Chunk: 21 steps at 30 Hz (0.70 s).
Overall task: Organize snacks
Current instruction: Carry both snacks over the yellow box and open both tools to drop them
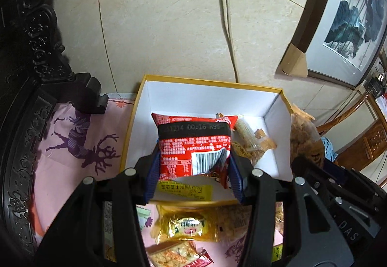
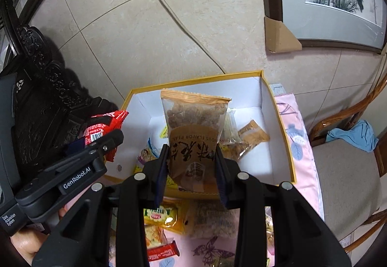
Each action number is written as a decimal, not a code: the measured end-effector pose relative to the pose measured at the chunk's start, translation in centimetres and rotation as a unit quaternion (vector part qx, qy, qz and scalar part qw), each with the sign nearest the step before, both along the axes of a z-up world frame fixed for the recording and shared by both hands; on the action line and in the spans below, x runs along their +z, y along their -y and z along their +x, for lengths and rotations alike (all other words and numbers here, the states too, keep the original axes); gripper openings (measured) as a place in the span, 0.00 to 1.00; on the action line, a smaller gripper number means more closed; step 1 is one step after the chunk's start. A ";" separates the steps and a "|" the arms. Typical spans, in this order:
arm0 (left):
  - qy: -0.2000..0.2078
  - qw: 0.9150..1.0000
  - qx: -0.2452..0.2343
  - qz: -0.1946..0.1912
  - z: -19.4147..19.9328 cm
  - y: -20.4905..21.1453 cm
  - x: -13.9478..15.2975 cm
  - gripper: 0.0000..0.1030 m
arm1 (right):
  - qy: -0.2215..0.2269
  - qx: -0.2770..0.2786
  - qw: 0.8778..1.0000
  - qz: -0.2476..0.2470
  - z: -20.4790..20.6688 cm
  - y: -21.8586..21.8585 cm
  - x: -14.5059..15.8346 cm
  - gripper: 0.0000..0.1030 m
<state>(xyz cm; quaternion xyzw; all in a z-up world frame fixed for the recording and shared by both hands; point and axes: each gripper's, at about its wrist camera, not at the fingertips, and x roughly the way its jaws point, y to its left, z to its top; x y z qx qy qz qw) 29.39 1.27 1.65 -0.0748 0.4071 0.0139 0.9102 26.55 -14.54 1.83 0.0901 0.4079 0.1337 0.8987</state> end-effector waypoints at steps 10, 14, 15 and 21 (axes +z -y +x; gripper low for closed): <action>-0.008 0.999 0.036 0.024 2.8 -1.0 -0.4 0.91 | -0.008 -0.038 0.999 -0.015 4.0 0.0 -0.3 0.67; -0.004 0.999 0.048 0.008 2.4 -2.7 0.3 0.92 | -0.013 -0.044 0.999 -0.008 4.5 1.0 0.0 0.67; -0.005 0.999 0.051 0.004 2.3 -3.0 0.4 0.92 | -0.014 -0.044 0.999 -0.006 4.4 1.3 0.0 0.68; -0.013 0.997 0.065 -0.037 -1.4 -5.8 0.2 0.92 | -0.036 -0.018 0.999 -0.011 1.7 3.4 -0.9 0.69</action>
